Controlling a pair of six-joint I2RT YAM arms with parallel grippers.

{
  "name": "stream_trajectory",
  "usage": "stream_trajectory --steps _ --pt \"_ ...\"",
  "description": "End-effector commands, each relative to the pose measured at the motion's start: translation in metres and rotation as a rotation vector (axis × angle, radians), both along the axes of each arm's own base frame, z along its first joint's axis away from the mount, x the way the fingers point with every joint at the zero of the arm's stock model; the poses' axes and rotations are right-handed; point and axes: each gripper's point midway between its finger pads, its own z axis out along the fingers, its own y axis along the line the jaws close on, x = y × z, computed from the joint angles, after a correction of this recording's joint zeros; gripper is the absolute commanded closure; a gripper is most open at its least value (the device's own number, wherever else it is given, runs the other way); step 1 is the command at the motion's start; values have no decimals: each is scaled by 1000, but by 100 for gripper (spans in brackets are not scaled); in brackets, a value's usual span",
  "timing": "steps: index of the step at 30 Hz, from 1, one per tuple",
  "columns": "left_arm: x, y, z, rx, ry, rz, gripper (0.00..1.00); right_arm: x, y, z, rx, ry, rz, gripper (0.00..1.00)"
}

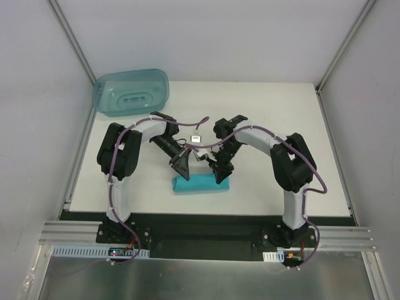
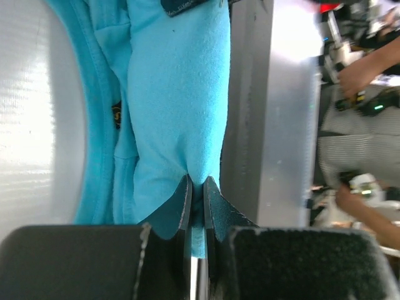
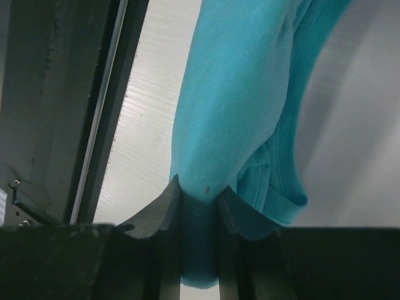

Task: Roll the t-shirts
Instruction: Roll the T-shirt to the center of the board.

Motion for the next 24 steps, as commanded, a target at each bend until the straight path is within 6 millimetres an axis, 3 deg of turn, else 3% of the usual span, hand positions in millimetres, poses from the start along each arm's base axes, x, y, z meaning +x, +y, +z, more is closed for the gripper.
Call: stream_trajectory --steps 1,8,14,16,20,21,23,24 --pt "-1 13 5 43 175 49 100 -49 -38 21 -185 348 13 83" --pt "28 27 -13 88 295 170 93 -32 -31 10 -273 494 -79 82" --pt "40 47 -31 142 271 245 81 -20 -26 -2 -387 582 -143 81" --pt "53 54 -30 129 219 299 78 -18 -26 -10 -436 607 -167 81" --pt "62 67 -18 106 65 346 73 -16 -26 -14 -461 611 -178 81" --pt "63 69 -3 89 -27 342 71 -16 -27 -15 -467 612 -179 81" --pt "61 72 3 63 -170 324 67 -16 -28 -18 -495 621 -190 81" --pt "61 73 24 31 -296 325 63 -16 -28 -19 -505 623 -193 81"
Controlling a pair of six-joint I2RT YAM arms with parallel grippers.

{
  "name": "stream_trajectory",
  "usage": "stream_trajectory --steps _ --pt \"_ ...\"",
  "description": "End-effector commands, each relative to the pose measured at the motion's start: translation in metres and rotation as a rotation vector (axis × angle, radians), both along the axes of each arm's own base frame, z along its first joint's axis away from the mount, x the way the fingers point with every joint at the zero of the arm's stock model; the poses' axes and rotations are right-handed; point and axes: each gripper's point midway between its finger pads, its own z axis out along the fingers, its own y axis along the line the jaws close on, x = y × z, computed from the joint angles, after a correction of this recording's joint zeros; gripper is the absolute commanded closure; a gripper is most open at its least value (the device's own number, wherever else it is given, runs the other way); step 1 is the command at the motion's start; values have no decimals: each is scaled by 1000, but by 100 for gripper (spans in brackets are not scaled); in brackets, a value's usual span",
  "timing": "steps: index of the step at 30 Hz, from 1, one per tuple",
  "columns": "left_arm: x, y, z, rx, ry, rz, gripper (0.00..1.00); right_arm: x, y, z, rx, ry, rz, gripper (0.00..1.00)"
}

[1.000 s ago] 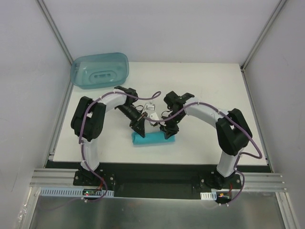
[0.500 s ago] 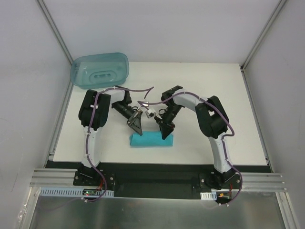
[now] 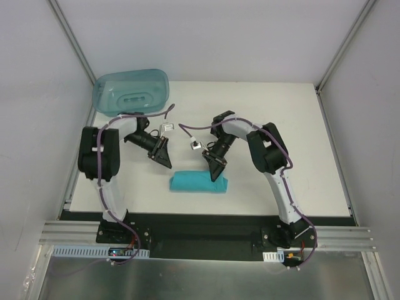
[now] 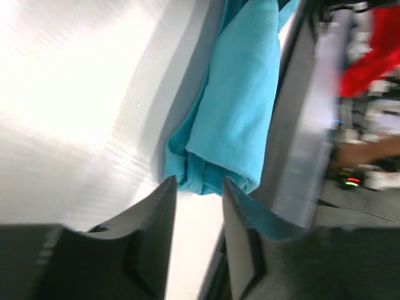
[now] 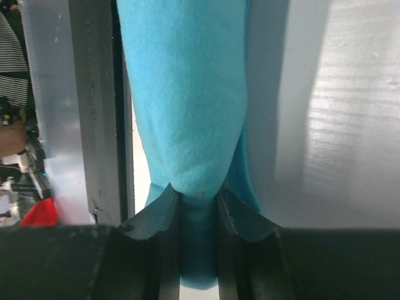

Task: Roll the t-shirts
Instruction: Roll the T-shirt to the center of the board.

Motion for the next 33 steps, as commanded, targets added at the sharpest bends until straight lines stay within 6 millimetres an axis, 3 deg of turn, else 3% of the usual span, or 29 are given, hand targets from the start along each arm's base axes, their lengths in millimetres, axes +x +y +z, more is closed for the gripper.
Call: stream_trajectory --steps 1,4,6,7,8,9,10,11,12,13,16,18,23,29,33 --pt "6 1 55 -16 -476 -46 55 -39 -47 15 -298 247 65 81" --pt "-8 1 67 20 -697 -134 48 -41 -49 12 -326 271 52 80" --pt "-24 -13 72 21 -857 -269 46 -42 -50 10 -344 289 44 80" --pt "-25 -15 68 68 -929 -324 45 -42 -49 9 -348 292 40 80" --pt "-40 -24 55 73 -972 -411 44 -43 -49 6 -362 303 38 80" --pt "-32 -35 65 68 -1123 -427 43 -42 -50 6 -378 310 28 80" --pt "-37 -30 44 132 -1154 -466 41 -41 -49 5 -385 309 23 80" --pt "-47 -42 40 115 -1208 -528 40 -41 -49 4 -394 316 22 79" --pt "-38 -52 48 103 -1324 -524 39 -41 -49 4 -396 318 19 79" --pt "-41 -50 35 140 -1336 -537 39 -40 -49 3 -399 317 17 79" --pt "-50 -77 38 81 -1465 -566 38 -40 -48 1 -415 327 13 79" --pt "-64 -91 36 44 -1496 -621 37 -40 -48 -1 -424 325 16 79" --pt "-74 -112 23 42 -1553 -672 33 -39 -48 -2 -436 330 11 79" --pt "-81 -105 -10 97 -1505 -762 31 -39 -47 -4 -445 331 10 79" --pt "-68 -107 -19 140 -1549 -749 30 -39 -47 -5 -449 332 9 79"
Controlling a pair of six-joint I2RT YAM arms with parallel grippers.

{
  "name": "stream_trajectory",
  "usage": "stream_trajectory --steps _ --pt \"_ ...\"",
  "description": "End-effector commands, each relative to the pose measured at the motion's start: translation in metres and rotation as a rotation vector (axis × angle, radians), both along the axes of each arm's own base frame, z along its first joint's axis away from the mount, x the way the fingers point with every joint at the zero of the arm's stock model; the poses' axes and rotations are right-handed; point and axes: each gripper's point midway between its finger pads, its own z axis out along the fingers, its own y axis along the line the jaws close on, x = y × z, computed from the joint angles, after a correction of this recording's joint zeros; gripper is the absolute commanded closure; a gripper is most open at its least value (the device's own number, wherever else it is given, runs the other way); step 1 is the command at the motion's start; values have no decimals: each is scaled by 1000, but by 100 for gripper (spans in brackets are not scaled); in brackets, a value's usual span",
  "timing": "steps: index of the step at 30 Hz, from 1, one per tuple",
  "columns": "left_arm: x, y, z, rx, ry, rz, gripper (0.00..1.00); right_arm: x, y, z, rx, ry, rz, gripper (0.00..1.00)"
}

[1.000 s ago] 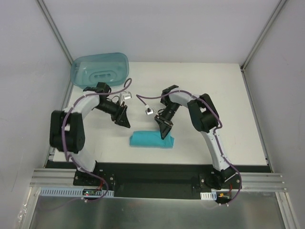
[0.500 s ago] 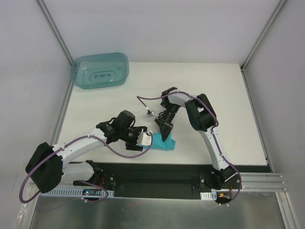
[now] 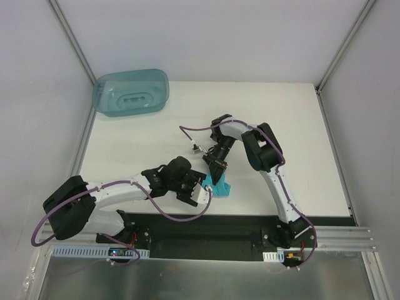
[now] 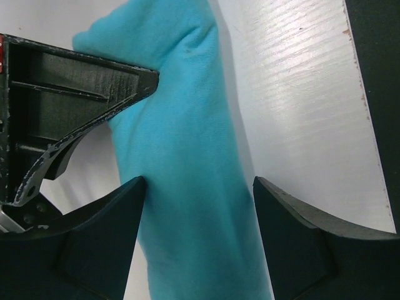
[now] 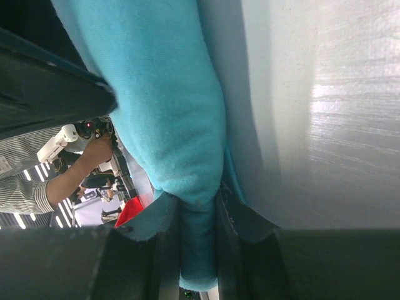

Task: Roll the t-shirts
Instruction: Roll the T-shirt to the center of the board, then pick up the T-shirt from the center of the board.

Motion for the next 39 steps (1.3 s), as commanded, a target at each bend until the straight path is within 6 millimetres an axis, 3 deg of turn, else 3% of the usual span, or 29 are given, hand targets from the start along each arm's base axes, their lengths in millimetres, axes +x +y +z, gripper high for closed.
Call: stream_trajectory --steps 1,11,17,20,21,22,24,25,27,31,32,35,39 --pt "13 -2 -10 17 -76 9 30 -21 -38 1 -182 111 131 79" --pt "10 2 -50 117 -30 -32 31 -24 -37 -1 -201 113 149 79" --pt "6 10 -70 226 -5 -77 40 -23 -38 -2 -207 113 149 79" --pt "6 12 -79 290 10 -109 55 -23 -37 -2 -210 113 146 78" --pt "9 8 -77 296 2 -123 70 -22 -37 -2 -210 112 143 76" --pt "10 10 -80 311 12 -121 77 -21 -37 -1 -210 109 138 64" --pt "8 11 -80 335 37 -129 92 -14 -39 3 -189 103 103 50" --pt "7 13 -81 345 49 -130 100 -8 -40 10 -167 85 80 34" --pt "7 14 -78 347 71 -117 100 7 -52 22 -141 67 3 2" --pt "14 12 -61 294 134 -48 100 44 -87 71 -77 -98 -143 4" --pt "27 10 -50 262 152 17 100 50 -95 93 -46 -178 -168 4" --pt "51 4 -19 185 185 116 100 66 -129 127 -45 -326 -261 4" --pt "76 2 11 116 158 169 100 74 -166 148 -89 -414 -398 4"
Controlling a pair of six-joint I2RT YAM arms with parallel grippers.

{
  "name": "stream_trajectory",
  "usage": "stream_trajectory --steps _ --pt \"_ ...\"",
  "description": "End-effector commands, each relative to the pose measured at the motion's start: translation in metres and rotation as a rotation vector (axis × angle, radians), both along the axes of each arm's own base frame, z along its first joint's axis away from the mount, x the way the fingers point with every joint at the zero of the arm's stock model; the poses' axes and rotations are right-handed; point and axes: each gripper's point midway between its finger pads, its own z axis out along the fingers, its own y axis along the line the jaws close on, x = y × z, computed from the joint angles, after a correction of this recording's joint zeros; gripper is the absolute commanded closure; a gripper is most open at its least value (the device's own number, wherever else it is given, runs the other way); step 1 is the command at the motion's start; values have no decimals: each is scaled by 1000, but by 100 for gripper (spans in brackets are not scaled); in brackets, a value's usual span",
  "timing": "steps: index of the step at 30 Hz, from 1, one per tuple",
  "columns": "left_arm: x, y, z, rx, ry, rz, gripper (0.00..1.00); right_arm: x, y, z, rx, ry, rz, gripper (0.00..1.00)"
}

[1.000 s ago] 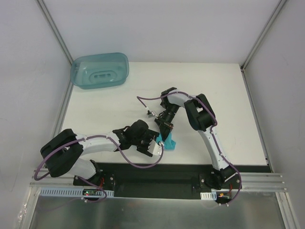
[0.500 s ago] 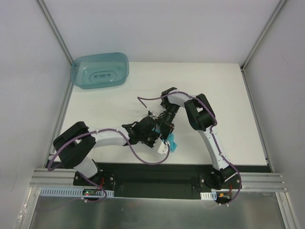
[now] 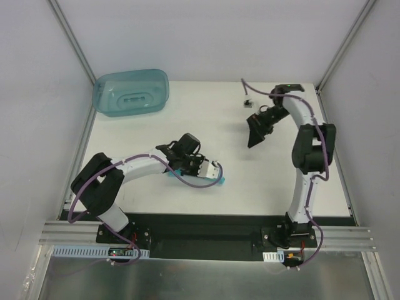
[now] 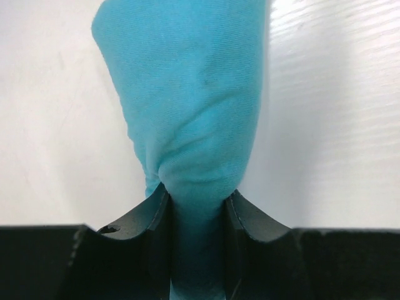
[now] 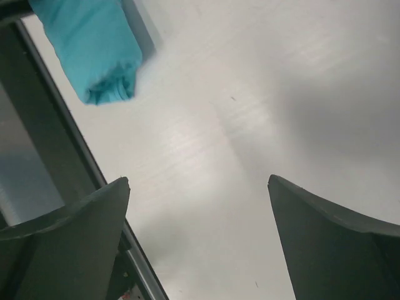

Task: Roll the t-shirts
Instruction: Pick up the T-shirt from the center of the board.

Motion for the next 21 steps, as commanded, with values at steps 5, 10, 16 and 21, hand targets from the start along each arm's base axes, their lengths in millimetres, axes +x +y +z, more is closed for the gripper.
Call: stream_trajectory --steps 5,10,16,21 --pt "28 9 54 -90 16 108 100 -89 -48 77 -142 91 -52 4" --pt "69 28 103 -181 -31 226 100 -97 -59 78 -204 47 -70 4" --pt "132 68 177 -300 -54 437 100 -85 -51 85 -142 35 -106 4" --pt "215 121 221 -308 -216 549 100 -71 -36 89 -64 61 -134 4"
